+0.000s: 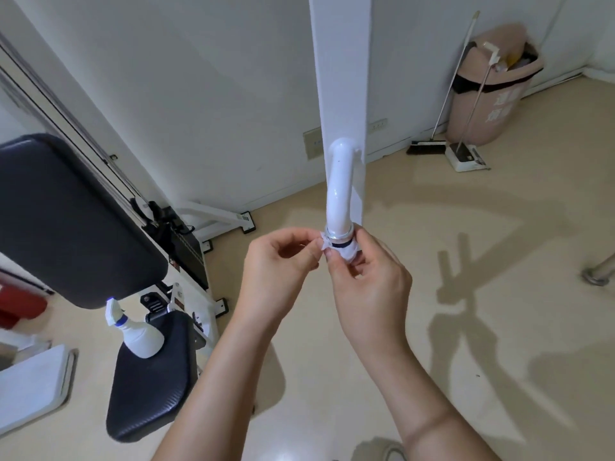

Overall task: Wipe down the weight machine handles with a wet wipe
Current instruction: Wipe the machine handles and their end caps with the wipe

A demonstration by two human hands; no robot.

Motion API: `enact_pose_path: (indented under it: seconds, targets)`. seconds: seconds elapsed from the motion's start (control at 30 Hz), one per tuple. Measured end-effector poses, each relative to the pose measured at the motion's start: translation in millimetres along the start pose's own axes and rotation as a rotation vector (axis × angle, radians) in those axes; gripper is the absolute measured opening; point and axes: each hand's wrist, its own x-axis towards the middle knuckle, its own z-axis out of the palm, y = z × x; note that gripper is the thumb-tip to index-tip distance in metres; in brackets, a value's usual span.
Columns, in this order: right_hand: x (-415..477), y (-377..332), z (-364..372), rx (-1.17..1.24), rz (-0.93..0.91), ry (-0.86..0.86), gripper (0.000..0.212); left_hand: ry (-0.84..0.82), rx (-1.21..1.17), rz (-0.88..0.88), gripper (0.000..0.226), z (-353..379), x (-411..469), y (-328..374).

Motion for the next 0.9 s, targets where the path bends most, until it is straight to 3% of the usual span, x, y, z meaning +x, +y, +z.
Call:
enact_pose_path:
  seconds: [0.17, 0.4, 0.6, 0.77, 0.9]
  targets:
    - [-10.4, 5.9, 8.1, 0.19, 0.174, -0.005, 0.011, -0.067, -0.017, 0.062, 0.008, -9.1, 6.9, -3.1]
    - [-30.5, -12.1, 60.9, 0.121, 0.161, 0.361, 0.027, -0.278, 0.012, 0.15, 0.013, -34.6, 26.6, -10.3]
    - [-31.5, -16.3, 83.8, 0.051, 0.267, 0.557, 0.018, -0.441, 0.127, 0.298, 0.008, -44.8, 43.7, -5.6]
    - [-21.2, -32.5, 81.5, -0.046, 0.212, 0.648, 0.023, -0.349, 0.088, 0.383, 0.016, -50.5, 38.5, -24.6]
    - [-31.9, -19.3, 84.7, 0.012, 0.384, 0.616, 0.025, -0.379, 0.154, 0.498, 0.036, -57.0, 25.2, -38.5]
